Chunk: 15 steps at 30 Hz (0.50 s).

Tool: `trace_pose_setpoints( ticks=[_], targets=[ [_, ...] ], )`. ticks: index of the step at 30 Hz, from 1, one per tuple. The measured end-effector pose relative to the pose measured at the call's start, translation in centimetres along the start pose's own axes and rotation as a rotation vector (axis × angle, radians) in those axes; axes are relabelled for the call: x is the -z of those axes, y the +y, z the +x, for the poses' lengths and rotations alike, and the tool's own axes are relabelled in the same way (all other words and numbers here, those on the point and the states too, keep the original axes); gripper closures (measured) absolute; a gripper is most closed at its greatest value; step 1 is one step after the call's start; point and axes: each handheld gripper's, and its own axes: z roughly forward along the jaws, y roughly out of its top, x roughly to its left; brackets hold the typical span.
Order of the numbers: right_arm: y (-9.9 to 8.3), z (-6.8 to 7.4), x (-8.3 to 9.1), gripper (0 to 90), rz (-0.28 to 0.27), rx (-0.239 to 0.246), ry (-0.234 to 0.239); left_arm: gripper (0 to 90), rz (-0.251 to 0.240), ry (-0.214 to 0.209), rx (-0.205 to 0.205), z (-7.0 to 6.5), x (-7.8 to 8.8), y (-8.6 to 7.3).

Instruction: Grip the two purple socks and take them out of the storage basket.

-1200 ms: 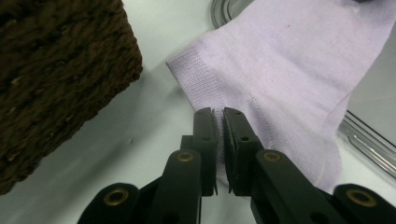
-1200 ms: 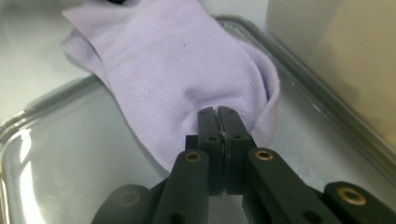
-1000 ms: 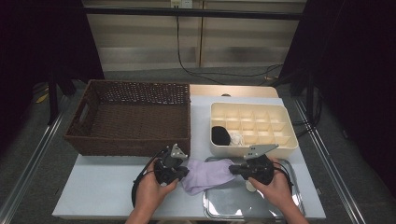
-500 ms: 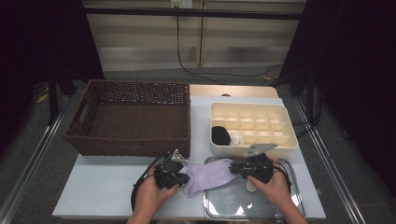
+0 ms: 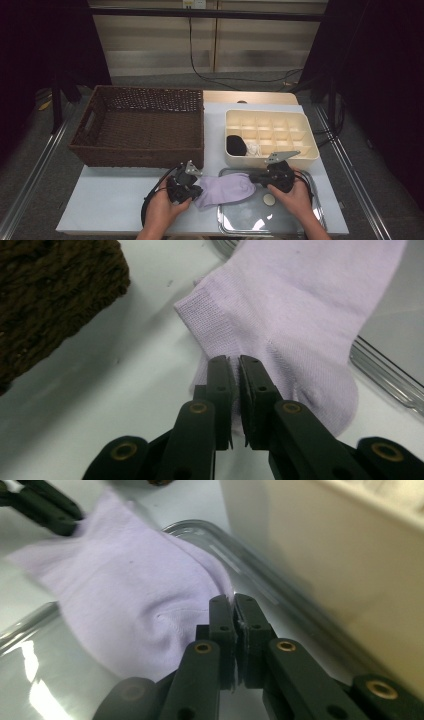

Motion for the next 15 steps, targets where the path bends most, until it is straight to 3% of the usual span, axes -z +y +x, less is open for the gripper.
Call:
trace_pose_setpoints(
  ticks=[2,5,10,15],
  targets=[
    [-0.7,0.3,0.4,86.7,0.014,0.005,-0.006,84.2,-0.006,0.01,0.002,0.2,-0.1,0.0],
    [-1.3,0.7,1.2,80.2,-0.014,0.016,-0.013,84.2,-0.012,0.01,0.011,0.1,-0.1,0.1],
    [0.4,1.6,2.6,77.0,-0.087,0.064,-0.001,84.1,0.001,0.012,0.001,0.1,-0.1,0.2],
    [1.2,2.9,1.4,75.6,-0.034,0.134,0.035,84.2,-0.005,0.019,-0.001,0.0,-0.2,0.1]
  ],
)
